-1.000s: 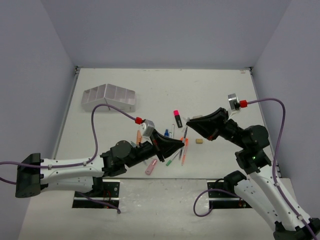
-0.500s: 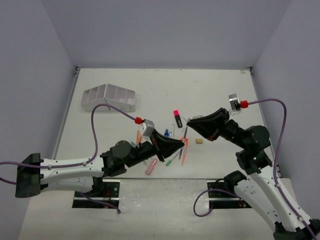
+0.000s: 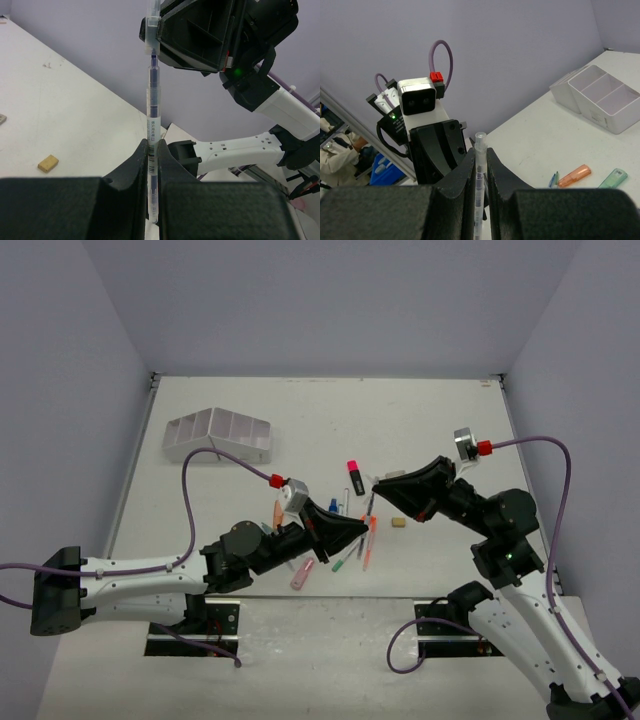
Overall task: Sort the stationery into containers
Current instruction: Close the pen cap on the pen.
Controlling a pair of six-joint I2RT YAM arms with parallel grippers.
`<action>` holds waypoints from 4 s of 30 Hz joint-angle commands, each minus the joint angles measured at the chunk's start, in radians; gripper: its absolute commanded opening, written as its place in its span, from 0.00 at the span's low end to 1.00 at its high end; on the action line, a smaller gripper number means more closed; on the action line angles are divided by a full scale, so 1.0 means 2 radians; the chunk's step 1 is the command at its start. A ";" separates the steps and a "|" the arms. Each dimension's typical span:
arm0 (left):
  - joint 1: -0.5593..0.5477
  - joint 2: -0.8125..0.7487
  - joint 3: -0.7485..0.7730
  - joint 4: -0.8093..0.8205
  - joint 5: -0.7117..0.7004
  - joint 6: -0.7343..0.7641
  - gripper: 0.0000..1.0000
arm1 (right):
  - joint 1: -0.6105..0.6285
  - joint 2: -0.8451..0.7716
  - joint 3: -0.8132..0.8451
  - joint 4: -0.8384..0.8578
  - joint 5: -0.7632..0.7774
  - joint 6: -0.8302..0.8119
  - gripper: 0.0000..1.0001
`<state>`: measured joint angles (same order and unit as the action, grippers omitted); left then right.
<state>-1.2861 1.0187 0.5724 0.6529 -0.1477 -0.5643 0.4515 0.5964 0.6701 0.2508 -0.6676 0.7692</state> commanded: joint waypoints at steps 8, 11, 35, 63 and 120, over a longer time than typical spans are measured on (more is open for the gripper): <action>-0.001 -0.003 0.041 0.016 -0.019 0.037 0.00 | 0.001 0.010 -0.004 0.014 -0.015 0.004 0.00; -0.001 0.002 0.050 0.013 -0.019 0.046 0.00 | 0.001 0.012 -0.006 0.012 -0.014 0.003 0.00; -0.001 0.025 0.069 0.028 -0.012 0.050 0.00 | 0.001 0.007 -0.013 0.006 -0.017 -0.010 0.14; 0.000 0.063 0.089 0.016 0.017 0.048 0.00 | 0.001 0.007 0.009 0.004 -0.043 0.005 0.07; 0.015 0.058 0.204 -0.097 0.009 0.103 0.00 | 0.001 0.036 0.023 -0.159 0.004 -0.078 0.00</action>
<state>-1.2790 1.1503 0.8208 0.3213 -0.1506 -0.4100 0.4460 0.6620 0.8148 0.0007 -0.6115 0.6118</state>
